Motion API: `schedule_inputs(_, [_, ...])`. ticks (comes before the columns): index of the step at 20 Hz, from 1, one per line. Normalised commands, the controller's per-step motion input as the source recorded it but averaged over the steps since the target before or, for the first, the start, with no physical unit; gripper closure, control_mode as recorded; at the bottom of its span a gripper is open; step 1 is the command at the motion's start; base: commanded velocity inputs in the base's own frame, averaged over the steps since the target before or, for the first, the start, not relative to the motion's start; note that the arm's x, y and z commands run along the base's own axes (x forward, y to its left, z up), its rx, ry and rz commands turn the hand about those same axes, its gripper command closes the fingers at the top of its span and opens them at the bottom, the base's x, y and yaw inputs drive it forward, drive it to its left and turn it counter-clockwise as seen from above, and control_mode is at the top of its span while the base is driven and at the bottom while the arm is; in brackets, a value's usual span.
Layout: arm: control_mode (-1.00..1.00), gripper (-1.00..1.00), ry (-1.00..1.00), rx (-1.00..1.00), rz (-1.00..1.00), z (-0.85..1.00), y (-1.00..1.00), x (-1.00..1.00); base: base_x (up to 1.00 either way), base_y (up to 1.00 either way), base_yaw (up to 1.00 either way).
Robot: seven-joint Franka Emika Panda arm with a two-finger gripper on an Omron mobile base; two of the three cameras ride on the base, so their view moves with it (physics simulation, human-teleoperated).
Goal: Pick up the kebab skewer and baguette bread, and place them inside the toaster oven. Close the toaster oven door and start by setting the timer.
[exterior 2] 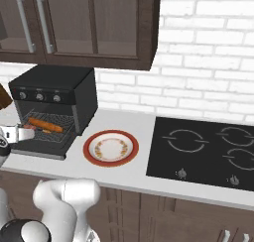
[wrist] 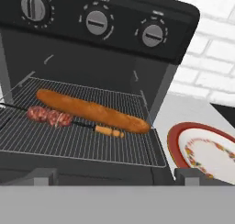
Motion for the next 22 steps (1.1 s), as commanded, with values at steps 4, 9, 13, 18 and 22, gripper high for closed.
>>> schedule_inputs(4, [-1.00, -1.00, -0.03, 0.17, -0.11, -0.04, -0.17, -0.14, 0.00, 0.00, 0.00])
schedule_inputs(9, [-1.00, -1.00, 0.00, 0.01, 0.00, -0.11, 0.00, -0.39, 0.00, 0.00, 0.00])
schedule_inputs(13, [-1.00, -1.00, 0.00, 0.00, 0.00, -0.13, 0.00, -0.13, 0.00, 0.00, 0.00])
schedule_inputs(18, [-1.00, -1.00, 0.00, 0.00, 0.00, 0.00, 0.00, 0.00, 0.00, 0.00, 0.00])
schedule_inputs(22, [-1.00, -1.00, 0.00, 0.00, 0.00, 0.00, 0.00, 0.02, 0.00, 0.00, 0.00])
